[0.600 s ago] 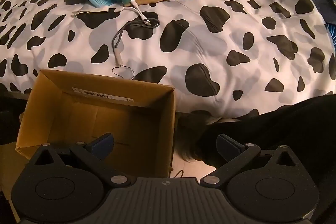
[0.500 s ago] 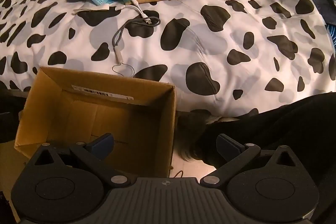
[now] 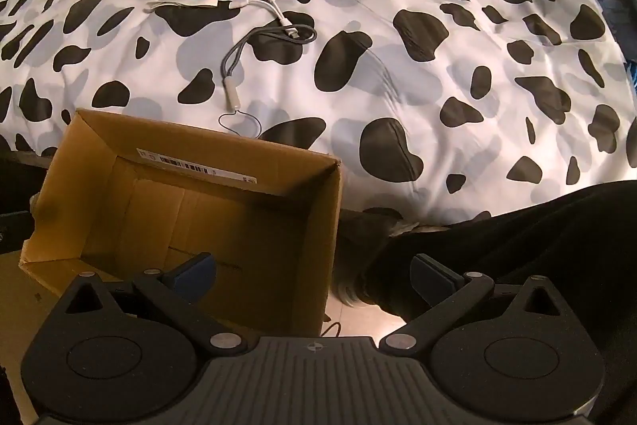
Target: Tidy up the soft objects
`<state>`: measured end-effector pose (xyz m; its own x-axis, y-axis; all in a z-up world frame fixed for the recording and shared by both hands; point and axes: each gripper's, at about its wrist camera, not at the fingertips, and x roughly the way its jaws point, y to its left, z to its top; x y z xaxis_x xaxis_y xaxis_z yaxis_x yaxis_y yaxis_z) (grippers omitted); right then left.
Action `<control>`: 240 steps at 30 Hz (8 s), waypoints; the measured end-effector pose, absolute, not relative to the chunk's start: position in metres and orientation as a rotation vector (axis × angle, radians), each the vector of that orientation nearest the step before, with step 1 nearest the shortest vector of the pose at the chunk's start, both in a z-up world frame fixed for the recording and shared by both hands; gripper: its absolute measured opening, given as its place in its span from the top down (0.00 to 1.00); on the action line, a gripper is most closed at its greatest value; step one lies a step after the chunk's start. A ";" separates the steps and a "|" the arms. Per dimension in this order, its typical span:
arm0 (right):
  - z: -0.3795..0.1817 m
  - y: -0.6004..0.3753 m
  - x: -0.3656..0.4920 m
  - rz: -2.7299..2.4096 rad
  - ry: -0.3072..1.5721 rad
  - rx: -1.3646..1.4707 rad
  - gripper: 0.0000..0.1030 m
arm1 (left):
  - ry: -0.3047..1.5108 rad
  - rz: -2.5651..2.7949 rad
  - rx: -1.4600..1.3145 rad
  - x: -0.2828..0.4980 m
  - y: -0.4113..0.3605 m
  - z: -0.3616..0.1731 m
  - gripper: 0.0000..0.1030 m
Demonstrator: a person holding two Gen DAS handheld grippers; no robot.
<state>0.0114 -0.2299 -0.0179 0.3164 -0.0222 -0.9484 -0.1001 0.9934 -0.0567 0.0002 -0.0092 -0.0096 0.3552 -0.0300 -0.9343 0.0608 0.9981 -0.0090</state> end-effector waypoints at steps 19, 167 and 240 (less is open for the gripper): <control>-0.018 -0.228 0.012 0.056 1.246 -0.115 0.00 | 1.204 -0.090 0.071 -0.001 -0.019 -0.013 0.00; -0.075 -0.167 0.178 0.358 1.085 -0.173 0.58 | 1.009 -0.181 -0.131 0.155 0.030 -0.007 0.00; -0.002 -0.249 0.139 0.267 0.930 0.000 0.96 | 1.002 -0.350 0.206 0.221 -0.058 -0.068 0.81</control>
